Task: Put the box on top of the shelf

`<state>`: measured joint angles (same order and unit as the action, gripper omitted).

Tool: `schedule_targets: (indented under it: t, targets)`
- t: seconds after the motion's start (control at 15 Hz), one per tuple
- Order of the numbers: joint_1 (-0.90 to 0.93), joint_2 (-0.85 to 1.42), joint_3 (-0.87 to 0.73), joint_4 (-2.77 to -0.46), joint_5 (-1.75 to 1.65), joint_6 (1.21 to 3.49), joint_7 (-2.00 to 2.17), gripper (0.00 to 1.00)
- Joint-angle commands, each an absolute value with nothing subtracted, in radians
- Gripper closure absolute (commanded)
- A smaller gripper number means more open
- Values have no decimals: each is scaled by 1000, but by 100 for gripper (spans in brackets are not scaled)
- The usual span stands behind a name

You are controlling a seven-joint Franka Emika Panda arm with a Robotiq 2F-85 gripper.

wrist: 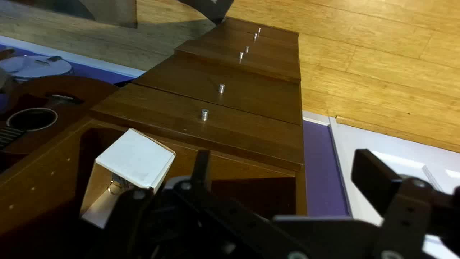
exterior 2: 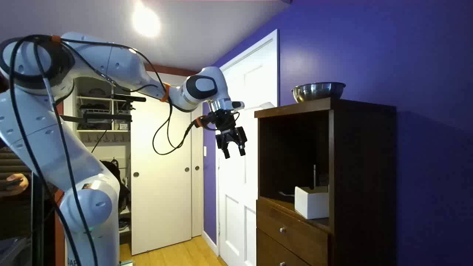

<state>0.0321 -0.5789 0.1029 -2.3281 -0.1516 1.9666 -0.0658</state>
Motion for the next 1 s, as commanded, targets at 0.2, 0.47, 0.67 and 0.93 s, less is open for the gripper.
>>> schedule_targets:
  t: [0.2,0.47,0.67,0.93]
  targets:
    - [46,-577,92,-2326,-159,1963,-59,0]
    - [16,-539,87,-2316,-161,1978,-2,0]
    - [-42,-461,78,-2309,-179,2002,132,0]
    - [-99,-319,43,-2259,-141,2040,260,0]
